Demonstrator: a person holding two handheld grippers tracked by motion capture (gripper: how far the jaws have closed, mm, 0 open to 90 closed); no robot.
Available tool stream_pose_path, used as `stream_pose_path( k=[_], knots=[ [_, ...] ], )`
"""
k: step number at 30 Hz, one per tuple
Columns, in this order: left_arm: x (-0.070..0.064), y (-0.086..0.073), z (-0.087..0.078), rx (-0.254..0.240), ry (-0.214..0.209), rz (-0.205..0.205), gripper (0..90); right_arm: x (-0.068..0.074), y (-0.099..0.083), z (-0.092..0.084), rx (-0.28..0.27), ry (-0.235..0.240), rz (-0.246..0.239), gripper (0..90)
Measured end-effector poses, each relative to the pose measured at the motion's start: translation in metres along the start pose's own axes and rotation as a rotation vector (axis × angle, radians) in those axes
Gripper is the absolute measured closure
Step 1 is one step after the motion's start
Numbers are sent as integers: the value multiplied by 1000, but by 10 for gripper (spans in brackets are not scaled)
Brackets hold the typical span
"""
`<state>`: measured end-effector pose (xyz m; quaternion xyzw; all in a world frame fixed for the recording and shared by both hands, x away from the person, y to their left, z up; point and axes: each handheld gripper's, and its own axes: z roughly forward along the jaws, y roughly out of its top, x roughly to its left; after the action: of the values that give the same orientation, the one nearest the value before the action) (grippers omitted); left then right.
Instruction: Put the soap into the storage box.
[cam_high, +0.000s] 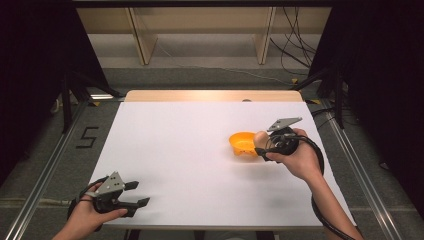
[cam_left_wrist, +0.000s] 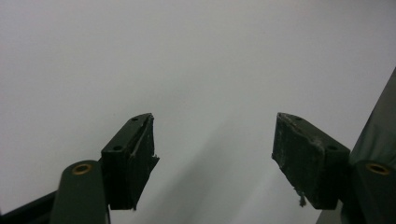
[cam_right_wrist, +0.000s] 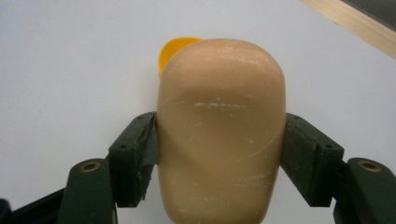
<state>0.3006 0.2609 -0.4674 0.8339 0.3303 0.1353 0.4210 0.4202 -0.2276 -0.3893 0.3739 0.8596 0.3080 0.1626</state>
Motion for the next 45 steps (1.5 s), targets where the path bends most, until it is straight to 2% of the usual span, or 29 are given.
stream_pose_path(
  k=[1, 2, 3, 4, 5, 6, 8, 9, 12, 14, 16, 17, 18, 19, 22, 23, 24, 25, 27, 28, 30, 32, 33, 34, 35, 39, 41, 43, 45],
  knots=[
    [0, 0, 0, -1, 0, -1, 293, 0, 0, 2, -29, -16, 3, 336],
    [0, 0, 0, -2, -1, -3, 293, -1, 2, -2, -5, -4, 10, 336],
    [0, 0, 0, -2, 0, -3, 293, -2, 2, 0, -34, -20, -2, 336],
    [0, 0, 0, -2, -1, -3, 293, -3, 3, -2, -9, -9, 12, 336],
    [0, 0, 0, -2, -1, -4, 293, -4, 4, -1, -20, -14, -7, 336],
    [1, 0, 0, -15, 2, 20, 293, -4, 4, 1, -53, -35, -6, 336],
    [1, 0, 0, -16, -5, 8, 293, -6, 5, -2, -23, -17, -5, 336],
    [1, 0, 0, -16, -4, 9, 293, -7, 5, 0, -57, -36, -2, 336],
    [1, 0, 0, -11, -4, 10, 293, -8, 8, -2, -36, -25, 15, 336],
    [1, 0, 0, -17, -4, 9, 293, -8, 8, 1, -66, -33, 17, 336],
    [3, 1, -1, -3, 3, 39, 293, -9, 9, 1, -50, -32, 9, 336],
    [1, 0, -1, 1, 1, 9, 293, -8, 9, 2, -57, -34, 12, 336],
    [1, 0, -1, 1, 9, 7, 293, -10, 10, 1, -45, -25, 7, 336],
    [3, 0, -1, -7, 5, 38, 293, -10, 10, 2, -49, -30, 8, 336],
    [1, 0, 0, -16, -4, 9, 293, -11, 12, 4, -53, -35, 13, 336],
    [3, 0, -1, -1, 2, 34, 293, -11, 13, 5, -50, -35, 15, 336],
    [3, 0, -1, 5, 6, 38, 293, -11, 13, 6, -68, -42, 13, 336],
    [1, 0, -1, 2, 10, 0, 293, -11, 15, 4, -56, -37, 29, 336],
    [1, 0, -1, 3, 6, 5, 293, -13, 16, 6, -72, -46, 13, 336],
    [1, 0, 0, 0, 16, 3, 293, -12, 17, 5, -60, -41, 27, 336],
    [2, 0, -1, -2, 4, 26, 293, -13, 18, 6, -60, -42, 21, 336],
    [1, 0, -1, 3, 5, 4, 293, -13, 19, 8, -61, -40, 22, 336],
    [4, 1, -2, 5, 6, 46, 293, -13, 19, 8, -73, -46, 17, 336],
    [2, 0, -2, 7, 4, 9, 293, -14, 20, 8, -67, -45, 15, 336],
    [1, 0, -1, 3, 3, -1, 293, -14, 21, 9, -64, -45, 17, 336],
    [1, 0, 0, 2, 14, 7, 293, -14, 24, 9, -65, -41, 22, 336],
    [1, 0, -1, 2, 3, -1, 293, -14, 25, 10, -82, -49, 21, 336],
    [3, 0, -1, -7, 7, 40, 293, -15, 26, 10, -69, -48, 24, 336],
    [3, 0, -1, -6, 7, 27, 293, -15, 27, 11, -81, -51, 23, 336]
  ],
)
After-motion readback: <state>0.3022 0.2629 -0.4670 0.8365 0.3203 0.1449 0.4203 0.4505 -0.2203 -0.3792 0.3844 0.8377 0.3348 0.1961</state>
